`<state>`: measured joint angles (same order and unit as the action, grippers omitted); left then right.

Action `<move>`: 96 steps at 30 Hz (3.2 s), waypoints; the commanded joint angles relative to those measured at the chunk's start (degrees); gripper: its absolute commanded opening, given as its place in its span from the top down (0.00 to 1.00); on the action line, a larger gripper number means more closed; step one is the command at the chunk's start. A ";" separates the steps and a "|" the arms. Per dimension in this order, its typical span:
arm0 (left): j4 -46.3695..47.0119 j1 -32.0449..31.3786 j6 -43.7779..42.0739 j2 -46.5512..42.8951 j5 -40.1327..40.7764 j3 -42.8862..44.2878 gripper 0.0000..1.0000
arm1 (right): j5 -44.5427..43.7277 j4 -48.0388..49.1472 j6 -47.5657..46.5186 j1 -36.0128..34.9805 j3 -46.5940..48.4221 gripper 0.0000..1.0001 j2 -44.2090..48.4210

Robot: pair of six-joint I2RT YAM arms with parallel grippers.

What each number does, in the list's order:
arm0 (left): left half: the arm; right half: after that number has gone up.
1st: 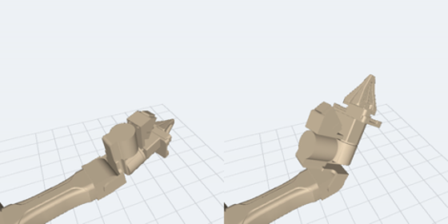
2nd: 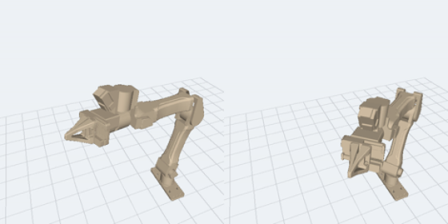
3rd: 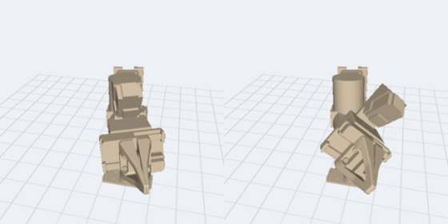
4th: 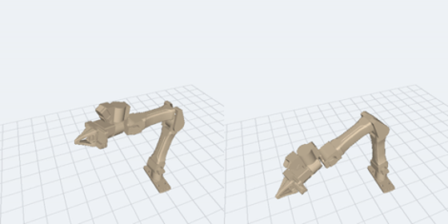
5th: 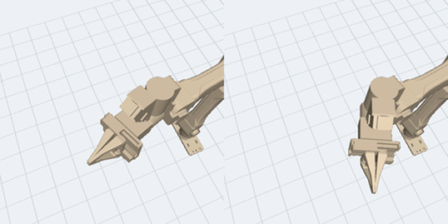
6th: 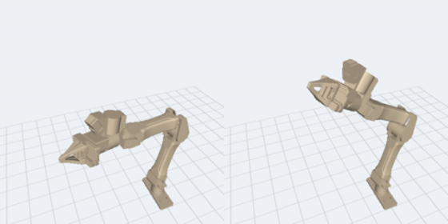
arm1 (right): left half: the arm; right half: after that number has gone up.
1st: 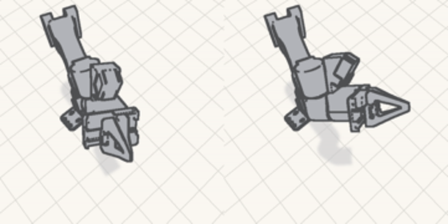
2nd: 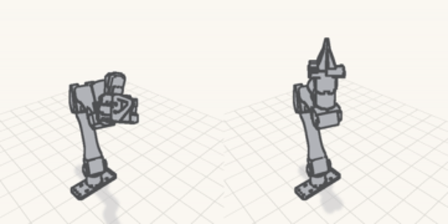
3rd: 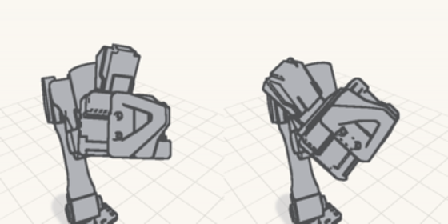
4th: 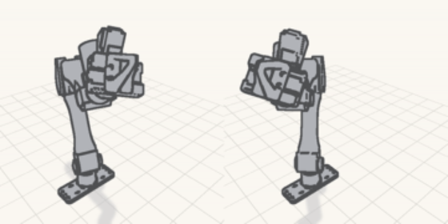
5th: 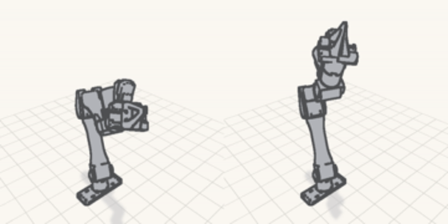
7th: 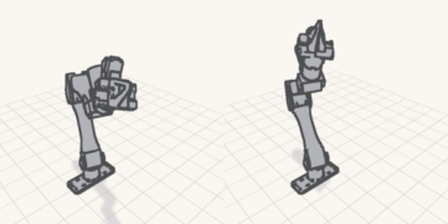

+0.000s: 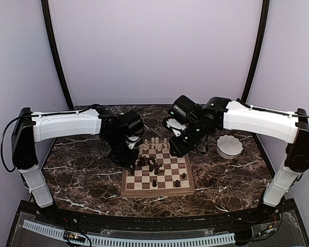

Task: Set up the chess pieces on the board
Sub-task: Pick up the knight from the chessboard, then place the knight at g8, then pick up the pawn from the chessboard.

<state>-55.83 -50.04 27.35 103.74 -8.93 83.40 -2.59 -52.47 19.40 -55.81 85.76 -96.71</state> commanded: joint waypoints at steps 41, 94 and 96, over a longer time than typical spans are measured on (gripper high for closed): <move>7.18 -8.01 -2.72 0.29 1.01 -7.97 0.94 | -1.36 -0.47 0.86 0.97 1.90 0.70 -0.78; 15.83 6.26 4.85 -18.52 4.14 -8.88 0.54 | 10.19 0.01 -14.14 -2.46 13.58 0.73 -22.82; 15.86 6.39 4.69 -18.44 4.06 -8.94 0.54 | 10.54 -0.29 -14.12 -2.43 13.77 0.73 -23.35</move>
<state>-40.66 -44.01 32.18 87.26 -5.10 75.57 7.73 -51.40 5.19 -58.41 97.38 -118.74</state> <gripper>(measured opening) 0.461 0.265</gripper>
